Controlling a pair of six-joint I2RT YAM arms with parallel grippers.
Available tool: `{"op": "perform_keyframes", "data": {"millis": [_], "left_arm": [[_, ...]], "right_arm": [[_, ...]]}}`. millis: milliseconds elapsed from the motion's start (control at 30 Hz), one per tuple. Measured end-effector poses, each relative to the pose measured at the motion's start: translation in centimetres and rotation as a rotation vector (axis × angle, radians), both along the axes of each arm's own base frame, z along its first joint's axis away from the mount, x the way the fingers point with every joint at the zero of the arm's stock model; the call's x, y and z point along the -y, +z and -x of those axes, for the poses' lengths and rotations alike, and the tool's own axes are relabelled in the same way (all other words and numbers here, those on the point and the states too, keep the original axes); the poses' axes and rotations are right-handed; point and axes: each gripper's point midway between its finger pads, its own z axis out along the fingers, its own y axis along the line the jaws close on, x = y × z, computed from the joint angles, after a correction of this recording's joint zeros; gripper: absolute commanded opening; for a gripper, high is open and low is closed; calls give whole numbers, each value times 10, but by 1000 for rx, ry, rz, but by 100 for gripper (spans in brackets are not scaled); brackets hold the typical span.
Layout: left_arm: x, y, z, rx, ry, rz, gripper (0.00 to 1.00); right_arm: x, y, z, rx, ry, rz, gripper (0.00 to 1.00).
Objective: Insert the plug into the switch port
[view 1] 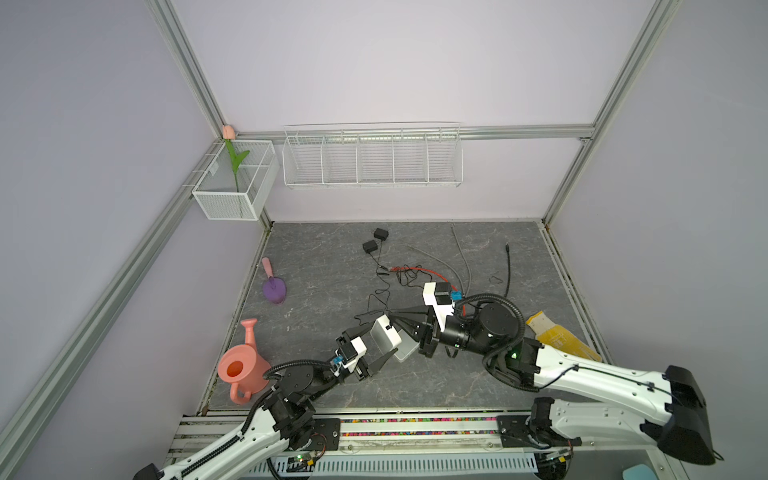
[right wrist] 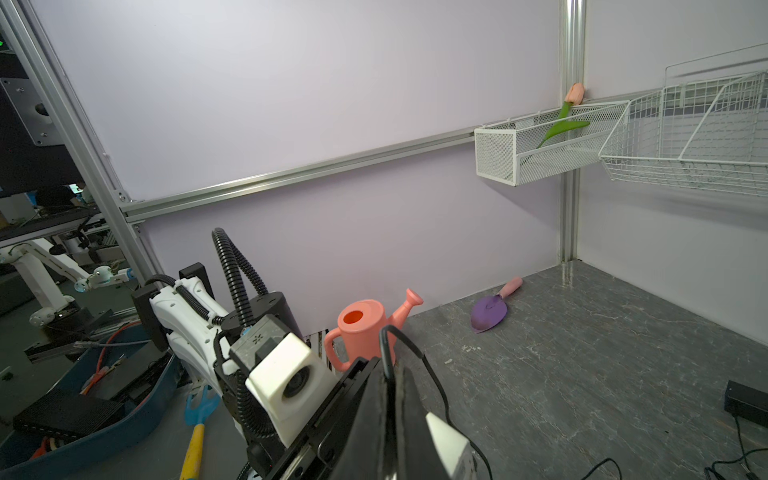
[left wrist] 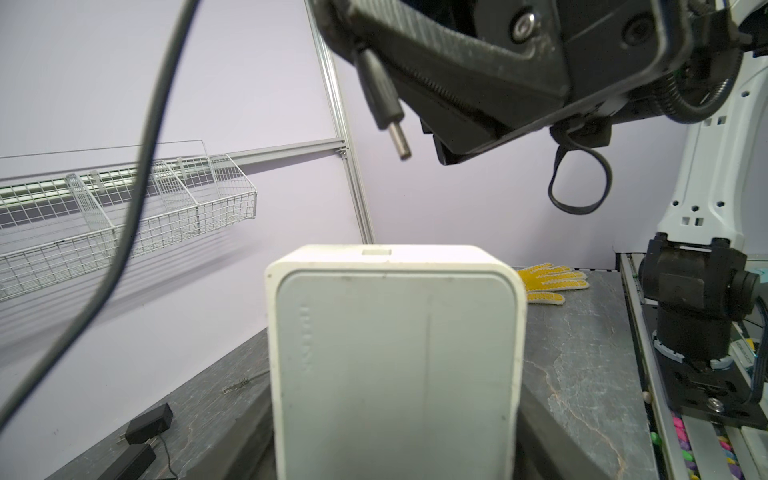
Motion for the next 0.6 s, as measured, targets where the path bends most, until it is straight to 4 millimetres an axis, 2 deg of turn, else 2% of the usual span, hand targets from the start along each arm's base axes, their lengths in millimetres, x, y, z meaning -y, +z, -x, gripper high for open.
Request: {"op": "perform_keyframes", "data": {"millis": [200,600], "left_arm": [[-1,10,2,13,-8,21,0],[-3,10,4,2,-10,23,0]], "right_arm": [[-6,-9,-3,-9,-1,22,7],[-9,-10,-5,-8,-2,21,7]]}}
